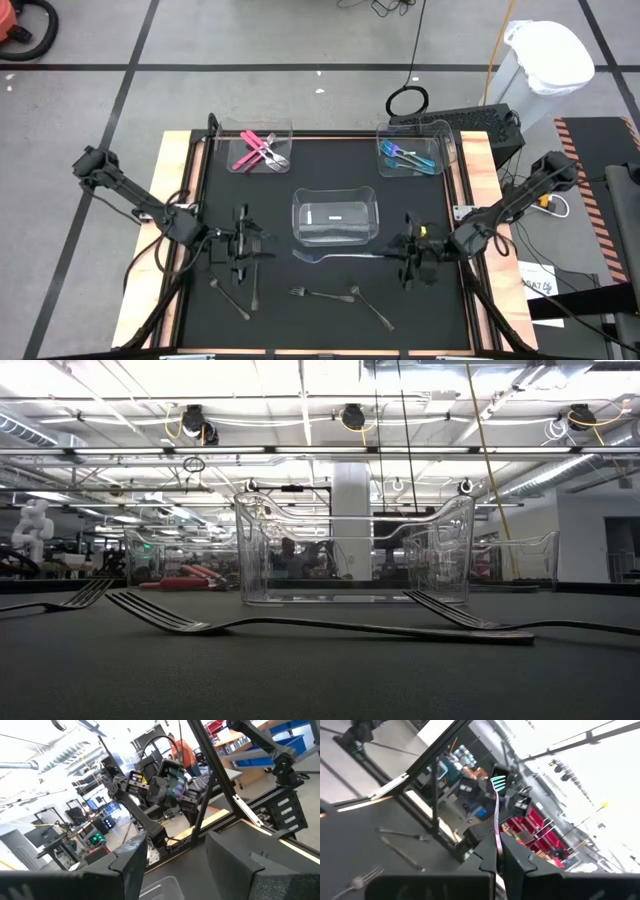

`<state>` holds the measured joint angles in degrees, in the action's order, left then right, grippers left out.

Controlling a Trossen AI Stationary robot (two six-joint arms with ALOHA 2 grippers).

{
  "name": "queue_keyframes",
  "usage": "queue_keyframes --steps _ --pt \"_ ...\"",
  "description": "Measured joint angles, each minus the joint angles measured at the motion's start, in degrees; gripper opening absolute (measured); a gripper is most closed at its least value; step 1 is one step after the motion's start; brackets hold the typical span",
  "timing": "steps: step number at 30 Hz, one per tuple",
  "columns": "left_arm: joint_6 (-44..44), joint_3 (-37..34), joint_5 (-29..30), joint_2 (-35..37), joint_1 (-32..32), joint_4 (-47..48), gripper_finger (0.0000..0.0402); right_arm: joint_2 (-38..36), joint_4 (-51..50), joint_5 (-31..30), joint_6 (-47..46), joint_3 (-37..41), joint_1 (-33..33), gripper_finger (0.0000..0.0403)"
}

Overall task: Sort silverware by color (type)
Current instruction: Put the blue fork into the right transparent bin

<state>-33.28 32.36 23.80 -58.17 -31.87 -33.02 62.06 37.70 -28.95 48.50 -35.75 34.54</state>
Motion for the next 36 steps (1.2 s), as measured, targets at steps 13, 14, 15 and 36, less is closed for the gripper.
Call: queue_keyframes --steps 13,14,15,36 --pt "1.5 0.0 -4.2 0.3 5.9 1.8 0.0199 -5.8 -6.9 -8.5 4.0 0.0 -0.4 0.0004" --pt "1.7 0.0 -4.2 0.2 6.5 1.8 0.0199 -6.3 -8.1 -8.5 3.8 0.0 -0.4 0.0004" --pt "2.2 0.0 -4.2 0.2 7.0 1.5 0.0199 -6.7 -9.6 -8.5 3.5 0.0 -0.4 0.0004" --pt "1.0 2.6 -3.8 -10.3 9.9 3.3 0.0199 -9.1 -30.2 -8.5 6.7 0.0 -0.5 0.0004"
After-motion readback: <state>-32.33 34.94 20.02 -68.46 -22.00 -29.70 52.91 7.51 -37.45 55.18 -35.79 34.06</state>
